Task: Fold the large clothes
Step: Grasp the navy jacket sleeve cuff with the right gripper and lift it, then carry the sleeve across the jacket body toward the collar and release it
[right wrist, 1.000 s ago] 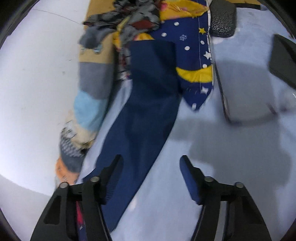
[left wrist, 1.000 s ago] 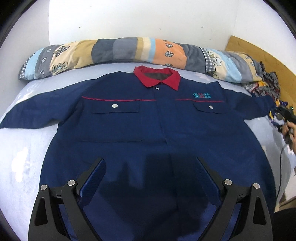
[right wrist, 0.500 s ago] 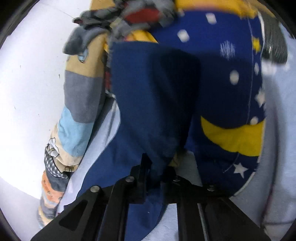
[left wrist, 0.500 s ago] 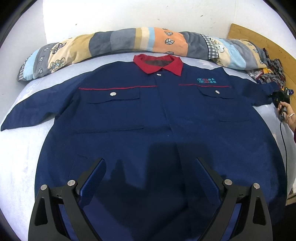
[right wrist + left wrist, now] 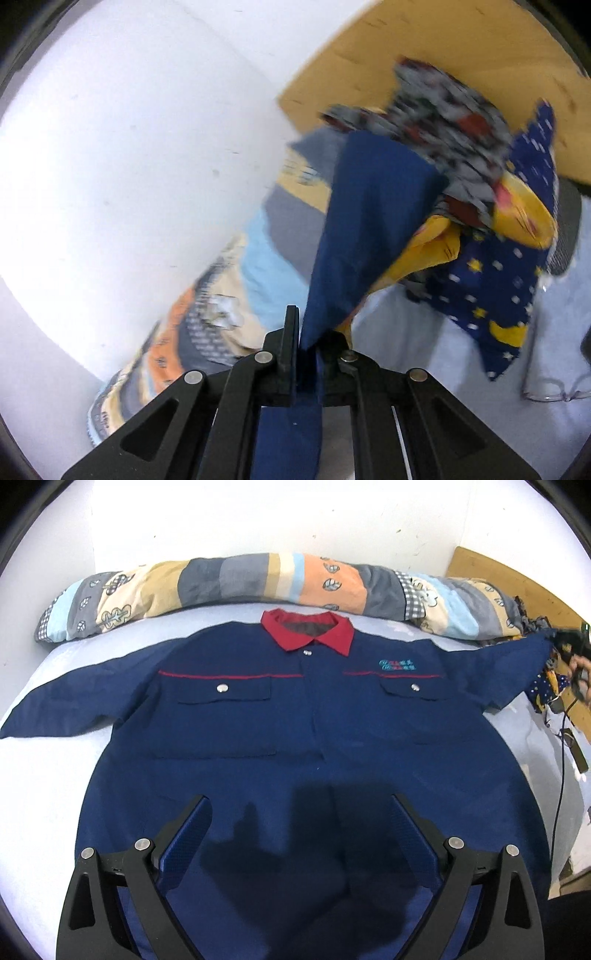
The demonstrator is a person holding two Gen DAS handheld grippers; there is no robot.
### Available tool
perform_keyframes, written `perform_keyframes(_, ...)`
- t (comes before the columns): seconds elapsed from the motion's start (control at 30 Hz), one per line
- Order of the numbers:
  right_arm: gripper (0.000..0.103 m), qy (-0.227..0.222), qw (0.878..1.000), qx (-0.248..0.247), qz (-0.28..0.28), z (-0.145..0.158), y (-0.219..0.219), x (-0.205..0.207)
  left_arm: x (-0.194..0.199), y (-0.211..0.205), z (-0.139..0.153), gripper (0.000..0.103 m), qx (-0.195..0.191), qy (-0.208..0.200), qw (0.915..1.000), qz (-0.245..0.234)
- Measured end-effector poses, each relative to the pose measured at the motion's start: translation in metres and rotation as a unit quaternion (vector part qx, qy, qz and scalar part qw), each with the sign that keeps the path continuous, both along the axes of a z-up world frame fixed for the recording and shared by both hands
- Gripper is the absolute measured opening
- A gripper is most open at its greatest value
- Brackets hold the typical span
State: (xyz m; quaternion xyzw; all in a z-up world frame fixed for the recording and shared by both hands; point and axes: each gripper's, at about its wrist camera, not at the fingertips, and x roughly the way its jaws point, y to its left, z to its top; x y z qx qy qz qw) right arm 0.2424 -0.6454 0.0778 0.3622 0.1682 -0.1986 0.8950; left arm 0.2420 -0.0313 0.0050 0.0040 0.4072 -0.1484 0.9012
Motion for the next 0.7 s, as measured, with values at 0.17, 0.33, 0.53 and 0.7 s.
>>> perform_keyframes(0.17, 0.007, -0.025, 0.997, -0.04, 0.067, 0.079, 0.075, 0.026, -0.011, 0.009, 0.009, 0.096, -0.007, -0.014, 0.9999, 0.004)
perform_keyframes(0.33, 0.007, -0.026, 0.985, -0.076, 0.15, 0.126, 0.174, 0.05, -0.02, 0.027, 0.019, 0.096, -0.022, -0.023, 0.9994, 0.012)
perform_keyframes(0.53, 0.007, -0.021, 0.961, -0.084, 0.263, 0.139, 0.319, 0.092, -0.032, 0.063, 0.03, 0.096, -0.047, -0.035, 0.9975, 0.039)
perform_keyframes(0.7, 0.007, 0.013, 0.934, -0.079, 0.347, 0.095, 0.452, 0.135, -0.036, 0.097, 0.033, 0.096, -0.077, -0.026, 0.9944, 0.068)
